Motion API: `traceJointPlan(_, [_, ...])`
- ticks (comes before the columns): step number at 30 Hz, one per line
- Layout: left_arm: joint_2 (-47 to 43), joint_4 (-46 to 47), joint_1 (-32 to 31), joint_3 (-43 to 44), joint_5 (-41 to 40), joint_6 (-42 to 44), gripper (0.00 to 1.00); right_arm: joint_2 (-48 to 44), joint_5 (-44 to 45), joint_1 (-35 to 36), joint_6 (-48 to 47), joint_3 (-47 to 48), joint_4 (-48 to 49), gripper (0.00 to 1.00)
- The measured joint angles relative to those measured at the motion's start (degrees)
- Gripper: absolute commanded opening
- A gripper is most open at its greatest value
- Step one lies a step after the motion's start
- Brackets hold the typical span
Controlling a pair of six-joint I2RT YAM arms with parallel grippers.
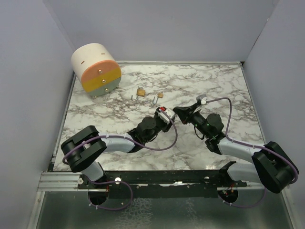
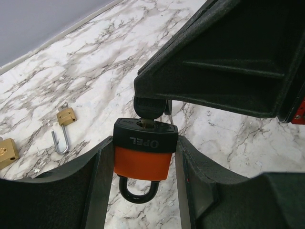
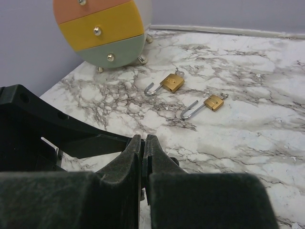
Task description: Unlock with the key
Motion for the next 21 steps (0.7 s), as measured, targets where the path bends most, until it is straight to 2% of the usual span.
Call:
traceJointPlan(3, [-0.44,-3.72,0.04,1.68,-0.37,-0.63,0.0,-0.22,0.11,-0.31,0.26,0.79,-1.75,0.01])
traceJointPlan(10, [-2.1,-7.21,0.04,2.19,0.81,-2.47,0.0,-2.21,0.28,-0.48,3.23,1.09,-5.03,0.13])
traceJointPlan(17, [-4.5,-6.32,0.74,0.17,1.68,-5.14,0.0,-3.26,-0.94,0.52,4.98,1.97,-9.97,0.25])
traceJointPlan(21, [-5.73,-5.46,0.96,-1.84,1.68,-6.08,0.0,-3.43,-1.31,0.76,5.35,2.62,-11.89,0.28])
